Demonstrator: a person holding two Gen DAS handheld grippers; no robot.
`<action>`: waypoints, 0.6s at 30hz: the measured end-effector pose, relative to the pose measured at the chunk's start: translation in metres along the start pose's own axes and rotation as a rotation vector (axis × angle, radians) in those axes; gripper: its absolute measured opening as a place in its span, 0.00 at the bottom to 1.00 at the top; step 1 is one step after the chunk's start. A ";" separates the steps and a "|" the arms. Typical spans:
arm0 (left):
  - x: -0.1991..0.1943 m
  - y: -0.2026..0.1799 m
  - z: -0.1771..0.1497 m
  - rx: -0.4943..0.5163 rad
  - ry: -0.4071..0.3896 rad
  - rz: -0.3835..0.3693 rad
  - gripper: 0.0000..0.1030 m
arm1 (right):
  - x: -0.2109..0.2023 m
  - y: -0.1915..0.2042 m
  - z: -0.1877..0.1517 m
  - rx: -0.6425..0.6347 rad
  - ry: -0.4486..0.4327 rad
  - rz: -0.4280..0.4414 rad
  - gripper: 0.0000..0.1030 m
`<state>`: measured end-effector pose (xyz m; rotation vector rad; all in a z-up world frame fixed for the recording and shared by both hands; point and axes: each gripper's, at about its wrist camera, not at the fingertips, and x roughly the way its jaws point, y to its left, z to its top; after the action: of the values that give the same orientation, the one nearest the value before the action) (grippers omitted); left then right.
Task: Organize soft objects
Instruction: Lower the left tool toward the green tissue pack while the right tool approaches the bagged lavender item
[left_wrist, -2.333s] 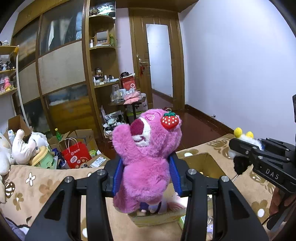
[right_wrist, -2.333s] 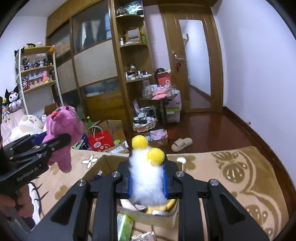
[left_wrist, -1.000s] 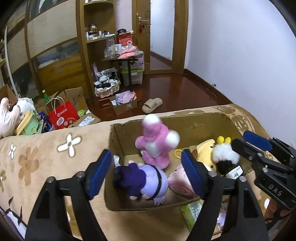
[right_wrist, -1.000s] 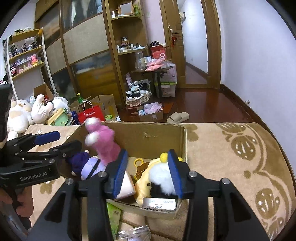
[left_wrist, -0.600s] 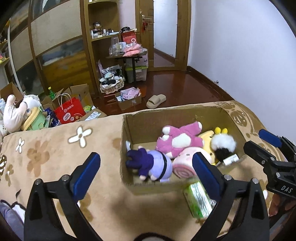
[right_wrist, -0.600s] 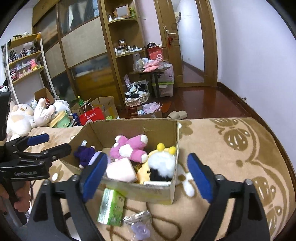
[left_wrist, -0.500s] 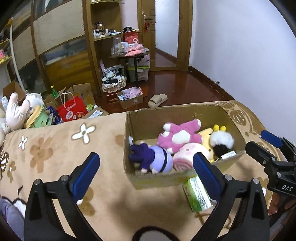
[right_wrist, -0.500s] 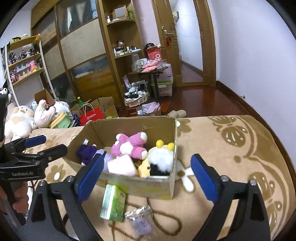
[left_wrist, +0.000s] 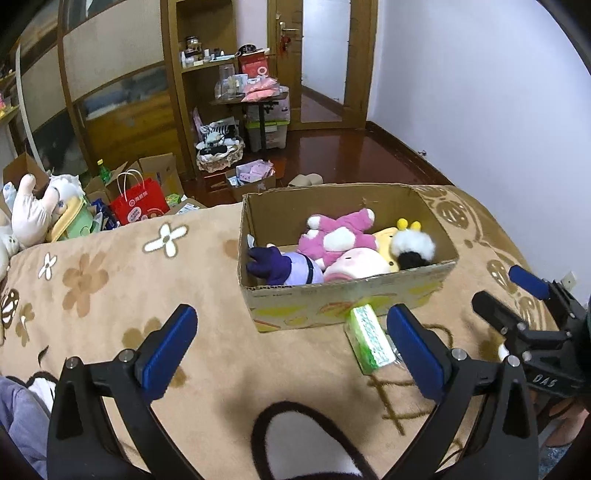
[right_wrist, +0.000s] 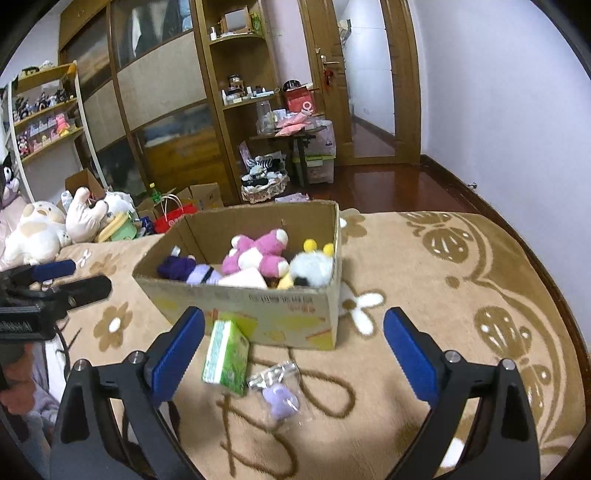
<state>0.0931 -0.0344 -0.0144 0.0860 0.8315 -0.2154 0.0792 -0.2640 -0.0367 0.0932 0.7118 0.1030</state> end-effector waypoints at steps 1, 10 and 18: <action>-0.002 -0.002 -0.001 0.016 -0.004 0.010 0.98 | -0.001 0.001 -0.003 -0.005 0.005 -0.003 0.99; -0.001 -0.003 -0.011 0.027 0.024 0.037 0.98 | -0.001 0.007 -0.013 -0.020 0.027 0.002 0.99; 0.022 0.000 -0.013 0.011 0.071 0.028 0.98 | 0.014 0.009 -0.021 -0.019 0.073 -0.004 0.99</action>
<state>0.0983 -0.0356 -0.0398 0.1161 0.8991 -0.1910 0.0754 -0.2520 -0.0603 0.0698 0.7837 0.1094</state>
